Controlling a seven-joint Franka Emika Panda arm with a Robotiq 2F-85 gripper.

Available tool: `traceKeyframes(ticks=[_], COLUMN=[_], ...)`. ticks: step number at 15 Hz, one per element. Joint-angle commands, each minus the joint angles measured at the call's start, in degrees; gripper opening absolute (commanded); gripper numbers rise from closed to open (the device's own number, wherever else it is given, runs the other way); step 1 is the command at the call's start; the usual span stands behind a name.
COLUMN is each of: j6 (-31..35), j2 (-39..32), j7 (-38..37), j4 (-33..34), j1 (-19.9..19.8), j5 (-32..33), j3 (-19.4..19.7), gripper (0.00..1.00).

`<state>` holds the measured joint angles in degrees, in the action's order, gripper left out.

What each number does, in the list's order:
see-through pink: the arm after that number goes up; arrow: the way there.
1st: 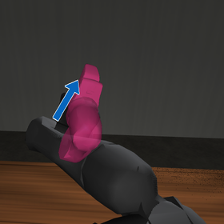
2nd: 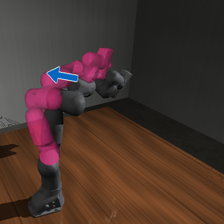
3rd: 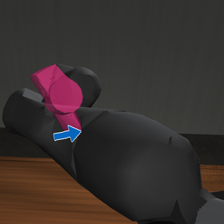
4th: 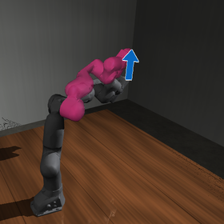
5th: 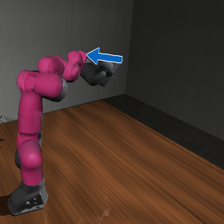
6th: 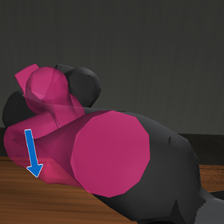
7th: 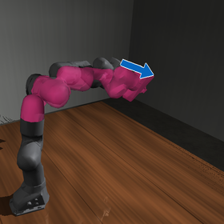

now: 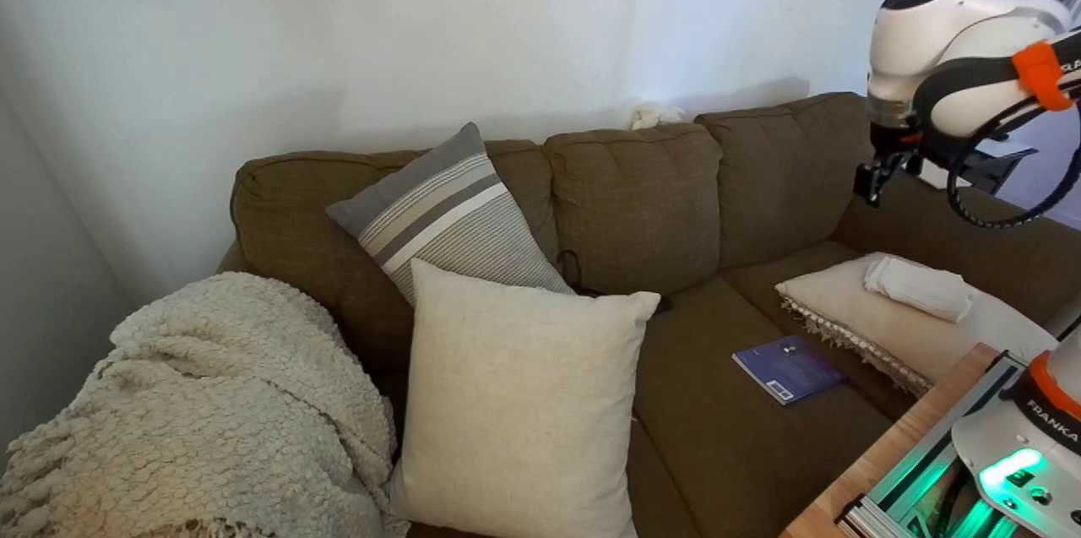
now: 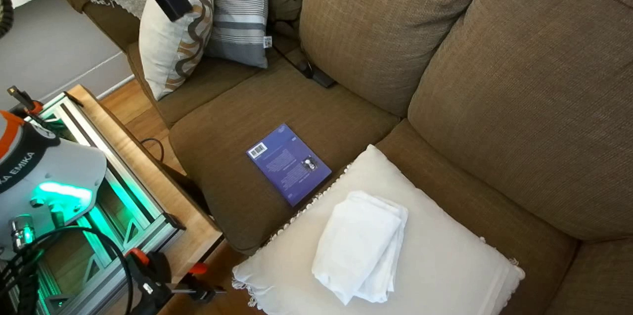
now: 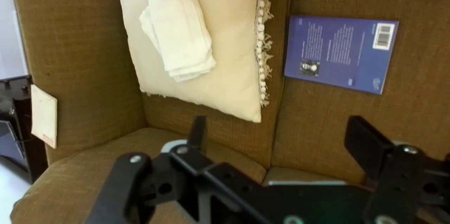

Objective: Put the blue book on the cloth on the pillow

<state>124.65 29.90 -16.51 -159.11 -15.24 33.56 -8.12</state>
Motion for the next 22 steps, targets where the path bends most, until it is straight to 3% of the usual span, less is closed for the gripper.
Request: traceKeyframes(ticks=[1,3,4,9,12,14,18,20,21,22], j6=[3.0,2.8,1.1,1.5,5.4,7.2,12.7,15.3,13.8,14.8], j2=[-12.8,-15.4,-12.7,-15.7,-28.5,-33.1,-47.0,-54.0,-46.1,-49.3], j7=[-1.3,3.4,-0.3,0.1,-4.7,-5.7,-19.6,-21.7,-18.0,-19.2], j4=[0.1,0.1,0.2,1.0,3.7,3.6,6.9,9.7,5.6,6.9], j1=[1.3,3.0,3.5,4.1,4.3,5.5,10.4,13.8,14.1,15.7], j5=[3.9,0.5,2.3,1.8,2.7,0.4,-0.6,-2.4,-2.2,-3.1], j3=[2.5,5.5,4.5,6.7,7.1,7.6,8.6,9.5,10.8,11.2], gripper=[1.0,1.0,1.0,1.0,1.0,1.0,1.0,1.0,1.0,1.0])
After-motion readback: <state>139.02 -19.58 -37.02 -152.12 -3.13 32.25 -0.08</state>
